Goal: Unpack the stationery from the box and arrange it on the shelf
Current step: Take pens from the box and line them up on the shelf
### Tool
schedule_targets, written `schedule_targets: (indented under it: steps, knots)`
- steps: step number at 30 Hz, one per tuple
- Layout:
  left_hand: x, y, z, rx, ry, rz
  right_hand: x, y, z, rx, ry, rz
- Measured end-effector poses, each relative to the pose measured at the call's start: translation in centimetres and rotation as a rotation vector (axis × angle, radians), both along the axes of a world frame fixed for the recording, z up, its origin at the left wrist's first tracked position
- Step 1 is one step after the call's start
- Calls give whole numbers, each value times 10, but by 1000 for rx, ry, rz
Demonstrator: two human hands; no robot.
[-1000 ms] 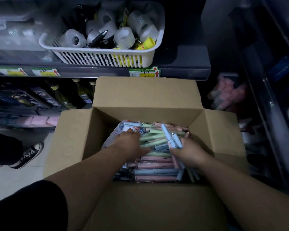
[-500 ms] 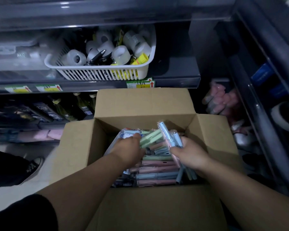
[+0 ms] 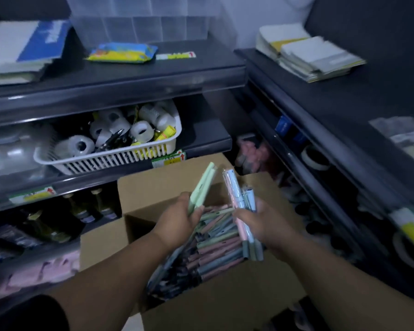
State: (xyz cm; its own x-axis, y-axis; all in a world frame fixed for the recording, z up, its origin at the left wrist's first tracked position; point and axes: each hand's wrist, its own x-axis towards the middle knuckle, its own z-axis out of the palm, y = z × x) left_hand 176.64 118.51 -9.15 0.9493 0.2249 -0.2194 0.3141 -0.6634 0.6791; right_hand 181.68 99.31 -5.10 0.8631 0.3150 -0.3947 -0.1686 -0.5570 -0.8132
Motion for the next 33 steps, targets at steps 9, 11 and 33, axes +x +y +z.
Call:
schedule_targets:
  steps: [9,11,33]
  knots:
    - [-14,-75,62,-200,-141,-255,-69,-61,56,60,-44,-285]
    - [-22,-103,75,-214,-161,-335,-88,-88,67,70,-58,-362]
    - [-438,-592,123,-387,-9,-1245,-683,-485,94,91,-198,-1530]
